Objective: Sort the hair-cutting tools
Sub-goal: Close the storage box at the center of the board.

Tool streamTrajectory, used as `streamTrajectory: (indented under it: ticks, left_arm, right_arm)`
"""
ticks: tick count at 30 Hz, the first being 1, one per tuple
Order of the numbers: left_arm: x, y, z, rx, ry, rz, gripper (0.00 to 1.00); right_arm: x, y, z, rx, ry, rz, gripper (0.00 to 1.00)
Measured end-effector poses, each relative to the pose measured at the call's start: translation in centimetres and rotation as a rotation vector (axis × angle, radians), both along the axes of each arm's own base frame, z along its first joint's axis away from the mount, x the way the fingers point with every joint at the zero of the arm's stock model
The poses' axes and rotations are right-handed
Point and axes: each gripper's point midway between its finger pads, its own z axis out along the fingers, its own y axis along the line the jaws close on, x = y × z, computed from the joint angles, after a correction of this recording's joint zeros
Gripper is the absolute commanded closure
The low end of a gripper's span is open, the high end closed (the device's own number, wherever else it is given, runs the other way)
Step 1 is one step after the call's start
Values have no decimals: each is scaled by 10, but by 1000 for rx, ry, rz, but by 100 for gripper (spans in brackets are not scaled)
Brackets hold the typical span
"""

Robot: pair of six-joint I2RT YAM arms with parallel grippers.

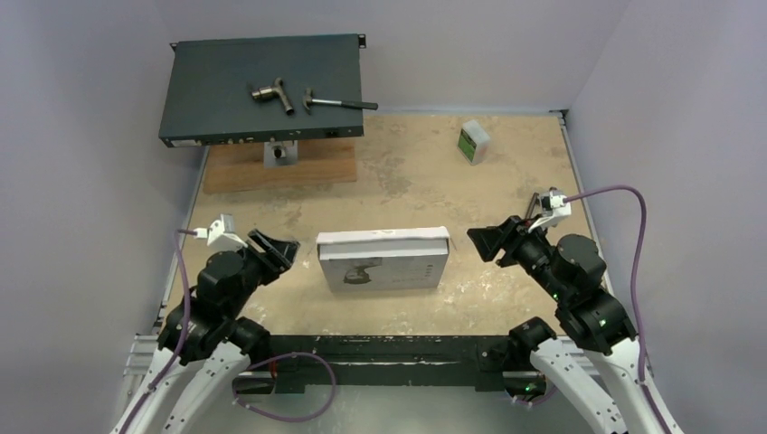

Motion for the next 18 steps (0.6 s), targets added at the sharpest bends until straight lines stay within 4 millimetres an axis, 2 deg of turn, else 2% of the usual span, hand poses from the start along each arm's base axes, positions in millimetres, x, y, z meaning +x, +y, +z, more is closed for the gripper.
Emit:
streamTrajectory:
  ticks: [4, 8, 13, 18]
  left_arm:
    - [-8, 21, 20, 25, -52, 67, 37]
    - [-14, 35, 36, 54, -85, 107, 33]
    - [-18, 44, 48, 87, -108, 118, 32]
    - [-21, 45, 58, 103, -134, 103, 32]
  right_arm:
    - [-5, 5, 5, -33, -21, 60, 46]
    - [-4, 16, -10, -82, 30, 131, 43]
    - [-6, 21, -22, -123, 70, 182, 36]
    - [-14, 21, -17, -166, 68, 225, 33]
